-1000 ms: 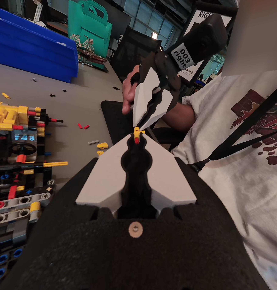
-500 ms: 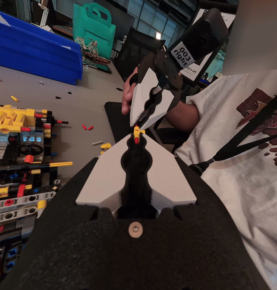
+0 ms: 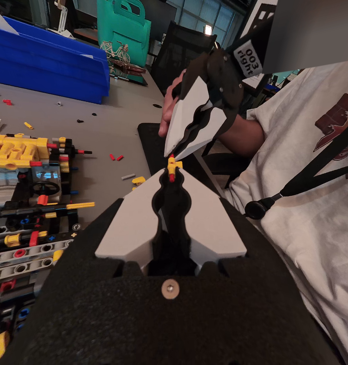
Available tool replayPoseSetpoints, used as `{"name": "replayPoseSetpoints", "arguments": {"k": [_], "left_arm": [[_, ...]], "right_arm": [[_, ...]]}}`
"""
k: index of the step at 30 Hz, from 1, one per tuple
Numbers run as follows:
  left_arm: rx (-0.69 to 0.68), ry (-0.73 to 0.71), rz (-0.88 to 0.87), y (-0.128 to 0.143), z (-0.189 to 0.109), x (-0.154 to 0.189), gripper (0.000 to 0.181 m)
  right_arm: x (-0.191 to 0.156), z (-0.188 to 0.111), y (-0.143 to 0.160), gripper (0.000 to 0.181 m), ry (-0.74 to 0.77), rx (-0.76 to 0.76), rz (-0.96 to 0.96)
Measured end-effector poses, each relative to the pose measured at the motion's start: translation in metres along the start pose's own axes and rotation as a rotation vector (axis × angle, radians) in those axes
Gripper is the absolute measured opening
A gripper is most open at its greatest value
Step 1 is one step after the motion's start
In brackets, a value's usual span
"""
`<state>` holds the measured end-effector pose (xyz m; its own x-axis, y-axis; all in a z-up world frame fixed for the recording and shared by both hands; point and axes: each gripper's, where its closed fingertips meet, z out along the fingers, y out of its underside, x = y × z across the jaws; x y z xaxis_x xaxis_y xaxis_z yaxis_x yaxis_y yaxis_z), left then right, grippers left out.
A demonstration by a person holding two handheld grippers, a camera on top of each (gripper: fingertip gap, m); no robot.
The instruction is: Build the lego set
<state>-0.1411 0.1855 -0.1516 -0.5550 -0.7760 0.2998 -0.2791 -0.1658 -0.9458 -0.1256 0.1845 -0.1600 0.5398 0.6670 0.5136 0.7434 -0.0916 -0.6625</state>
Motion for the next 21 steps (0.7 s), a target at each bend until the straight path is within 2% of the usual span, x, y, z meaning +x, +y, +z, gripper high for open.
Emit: {"name": "replayPoseSetpoints", "arguments": {"k": [6,12,16,21], "left_arm": [[-0.056,-0.03,0.041,0.008,0.005,-0.001,0.006],[-0.082,-0.078,0.082,0.012,0.008,-0.005,0.006],[-0.049,-0.086,0.091,0.004,0.003,-0.005,0.006],[-0.11,-0.188,0.276,0.007,0.001,-0.013,0.007]], "right_arm": [[-0.006,0.005,0.006,0.003,-0.006,-0.104,-0.107],[-0.006,0.009,0.011,0.003,-0.023,-0.131,-0.072],[-0.001,0.01,0.006,0.003,-0.006,-0.045,0.021],[0.003,0.013,0.012,0.005,0.006,0.013,0.13]]}}
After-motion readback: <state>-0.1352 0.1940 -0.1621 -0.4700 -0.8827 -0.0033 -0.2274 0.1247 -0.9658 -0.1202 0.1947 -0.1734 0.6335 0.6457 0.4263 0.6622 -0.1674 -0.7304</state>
